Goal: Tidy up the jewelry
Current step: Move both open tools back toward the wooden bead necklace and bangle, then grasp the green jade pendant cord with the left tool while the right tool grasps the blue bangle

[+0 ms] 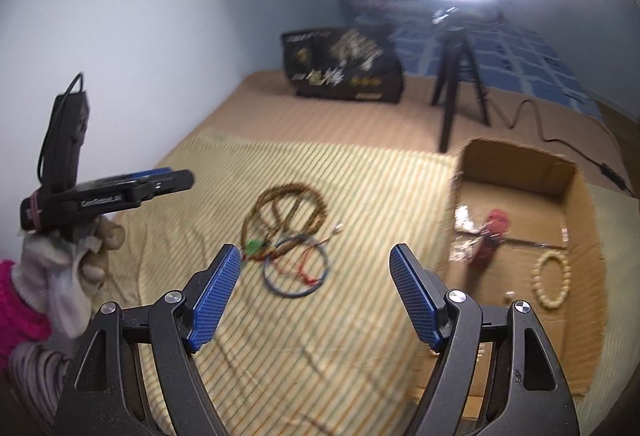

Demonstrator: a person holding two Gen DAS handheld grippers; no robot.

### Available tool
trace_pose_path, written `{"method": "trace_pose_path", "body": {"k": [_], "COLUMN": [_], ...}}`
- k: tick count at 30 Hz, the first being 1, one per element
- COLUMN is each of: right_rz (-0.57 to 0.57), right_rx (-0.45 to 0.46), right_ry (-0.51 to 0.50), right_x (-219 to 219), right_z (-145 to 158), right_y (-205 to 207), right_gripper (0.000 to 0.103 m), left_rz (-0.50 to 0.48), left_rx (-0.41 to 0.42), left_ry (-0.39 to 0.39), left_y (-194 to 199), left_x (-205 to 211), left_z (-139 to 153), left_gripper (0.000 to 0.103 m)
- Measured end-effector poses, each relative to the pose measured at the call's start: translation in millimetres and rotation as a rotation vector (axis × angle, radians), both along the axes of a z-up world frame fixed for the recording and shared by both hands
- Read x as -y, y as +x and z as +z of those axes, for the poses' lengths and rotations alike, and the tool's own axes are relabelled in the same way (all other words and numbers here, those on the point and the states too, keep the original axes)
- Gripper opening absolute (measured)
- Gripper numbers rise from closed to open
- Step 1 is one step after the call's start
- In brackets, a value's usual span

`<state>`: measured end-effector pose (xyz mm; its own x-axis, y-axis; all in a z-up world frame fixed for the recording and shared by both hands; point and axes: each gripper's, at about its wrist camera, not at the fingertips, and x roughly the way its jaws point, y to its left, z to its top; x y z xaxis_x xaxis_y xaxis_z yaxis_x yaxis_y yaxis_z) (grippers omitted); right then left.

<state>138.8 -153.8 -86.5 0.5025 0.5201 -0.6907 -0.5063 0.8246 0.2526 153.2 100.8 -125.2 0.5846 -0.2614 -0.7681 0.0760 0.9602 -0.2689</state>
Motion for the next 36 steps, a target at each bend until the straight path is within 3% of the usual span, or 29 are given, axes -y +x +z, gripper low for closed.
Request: {"method": "trace_pose_path", "body": {"k": [2, 8, 18, 33, 36], "right_rz": [0.025, 0.028, 0.070, 0.143, 0.141], "right_rx": [-0.008, -0.037, -0.039, -0.016, -0.014], "right_ry": [-0.035, -0.088, -0.127, -0.200, -0.200], "right_x": [-14, -34, -52, -75, -75], "right_z": [-12, -46, -75, -97, -100], "right_y": [-1, 5, 15, 18, 20], "right_gripper": [0.077, 0.077, 0.077, 0.079, 0.079], "left_rz": [-0.044, -0.169, -0.259, -0.320, -0.322], "left_rx": [-0.003, 0.013, 0.020, 0.040, 0.041], "left_ry": [0.006, 0.052, 0.106, 0.177, 0.187], "left_y": [-3, -9, -7, 0, 2], "left_x": [6, 29, 46, 57, 57], "left_z": [-9, -32, -57, -70, -73], "left_gripper": [0.061, 0.050, 0.034, 0.032, 0.028]}}
